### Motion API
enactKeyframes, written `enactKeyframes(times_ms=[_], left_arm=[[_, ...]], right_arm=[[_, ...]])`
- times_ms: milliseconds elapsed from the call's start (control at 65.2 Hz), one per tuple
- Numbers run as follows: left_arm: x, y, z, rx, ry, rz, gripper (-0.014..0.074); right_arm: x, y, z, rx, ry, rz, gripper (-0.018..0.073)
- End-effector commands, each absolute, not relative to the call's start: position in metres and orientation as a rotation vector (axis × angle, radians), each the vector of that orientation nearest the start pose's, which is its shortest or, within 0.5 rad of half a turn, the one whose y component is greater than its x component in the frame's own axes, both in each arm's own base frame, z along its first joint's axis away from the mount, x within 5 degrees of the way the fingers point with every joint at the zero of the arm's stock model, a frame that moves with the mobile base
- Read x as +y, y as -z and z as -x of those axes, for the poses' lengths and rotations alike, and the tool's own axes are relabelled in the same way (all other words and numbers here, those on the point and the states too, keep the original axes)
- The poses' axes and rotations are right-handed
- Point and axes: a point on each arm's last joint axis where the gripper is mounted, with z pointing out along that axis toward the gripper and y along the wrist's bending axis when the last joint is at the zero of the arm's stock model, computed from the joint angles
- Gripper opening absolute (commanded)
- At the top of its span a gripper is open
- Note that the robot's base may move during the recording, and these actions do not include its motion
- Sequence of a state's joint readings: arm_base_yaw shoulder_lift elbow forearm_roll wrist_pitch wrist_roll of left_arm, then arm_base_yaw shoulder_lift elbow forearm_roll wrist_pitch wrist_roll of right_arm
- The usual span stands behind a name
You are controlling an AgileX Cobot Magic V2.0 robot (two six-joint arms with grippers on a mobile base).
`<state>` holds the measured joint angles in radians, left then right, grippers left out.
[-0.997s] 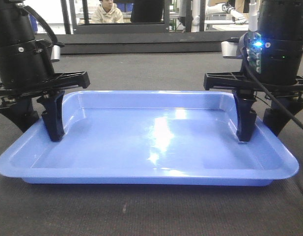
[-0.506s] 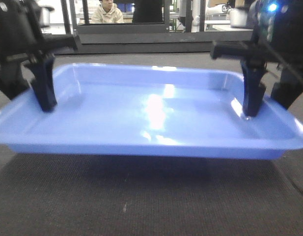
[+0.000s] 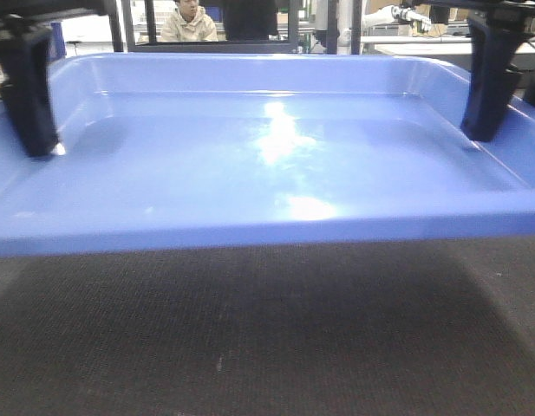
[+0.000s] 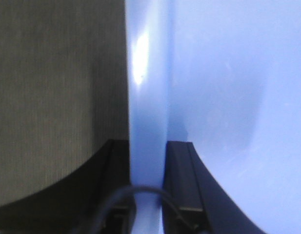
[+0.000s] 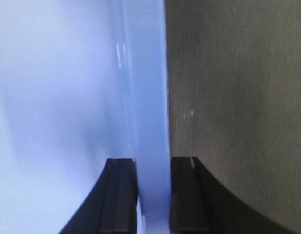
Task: Grab blue tray and place on right shelf
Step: 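Lift the tray off the table with both grippers, then hold the tray raised in both grippers while the base drives to the shelf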
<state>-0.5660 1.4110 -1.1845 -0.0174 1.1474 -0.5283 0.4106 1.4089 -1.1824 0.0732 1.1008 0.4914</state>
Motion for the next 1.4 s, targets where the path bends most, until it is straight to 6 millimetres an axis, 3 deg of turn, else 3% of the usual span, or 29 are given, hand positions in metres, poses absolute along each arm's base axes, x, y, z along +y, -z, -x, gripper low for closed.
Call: enactKeyframes(times_ms=[0, 429, 1380], left_arm=[[-0.138, -0.324, -0.207, 2.828, 0.271, -0.011, 0.0004], [-0.105, -0.318, -0.152, 2.82, 0.343, 0.058, 0.0004], [-0.105, -0.316, -0.152, 2.808, 0.353, 0.039, 0.0004]], right_arm=[[0.118, -0.327, -0.234, 2.763, -0.381, -0.16, 0.0212], [0.117, -0.321, -0.183, 2.748, -0.391, -0.203, 0.0212], [0.122, -0.32, -0.179, 2.725, -0.387, -0.175, 0.0212]])
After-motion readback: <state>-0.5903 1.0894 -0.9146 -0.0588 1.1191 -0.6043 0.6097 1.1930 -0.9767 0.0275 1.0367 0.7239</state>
